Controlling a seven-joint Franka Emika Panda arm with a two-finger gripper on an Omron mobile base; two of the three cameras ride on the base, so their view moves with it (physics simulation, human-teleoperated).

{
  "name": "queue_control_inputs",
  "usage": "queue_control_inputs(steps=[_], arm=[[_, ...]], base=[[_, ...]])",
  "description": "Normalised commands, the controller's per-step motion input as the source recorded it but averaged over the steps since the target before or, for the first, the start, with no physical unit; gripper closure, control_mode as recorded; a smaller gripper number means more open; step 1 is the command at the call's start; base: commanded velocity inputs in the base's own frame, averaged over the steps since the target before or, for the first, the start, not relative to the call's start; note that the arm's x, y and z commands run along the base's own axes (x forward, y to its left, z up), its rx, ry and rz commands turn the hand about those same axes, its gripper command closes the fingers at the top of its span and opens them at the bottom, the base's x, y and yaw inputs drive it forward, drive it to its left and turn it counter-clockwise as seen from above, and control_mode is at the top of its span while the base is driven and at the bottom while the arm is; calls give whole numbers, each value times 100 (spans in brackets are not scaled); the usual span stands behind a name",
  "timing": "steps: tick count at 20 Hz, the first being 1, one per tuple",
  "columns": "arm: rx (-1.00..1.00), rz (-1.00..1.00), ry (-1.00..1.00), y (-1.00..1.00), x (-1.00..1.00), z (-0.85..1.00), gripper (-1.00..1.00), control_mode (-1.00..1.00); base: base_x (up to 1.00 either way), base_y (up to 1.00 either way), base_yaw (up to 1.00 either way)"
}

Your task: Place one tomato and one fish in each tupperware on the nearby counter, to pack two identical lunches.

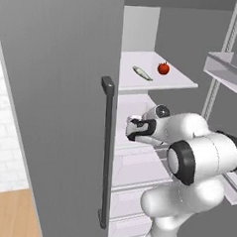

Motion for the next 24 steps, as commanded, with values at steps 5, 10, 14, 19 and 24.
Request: queue_control_inputs(steps=[5,10,14,19,24], arm=[[-1,-20,-2,-21,-99,100,100,-100],[-6,-5,4,0,-77,100,100,-100],[-1,0,14,0,-98,100,100,-100],[0,1,13,0,-100,58,100,-100],[0,0,0,0,-20,0,100,100]], base=[[0,0,0],[0,0,0],[0,0,0],[0,0,0],[-80,7,0]])
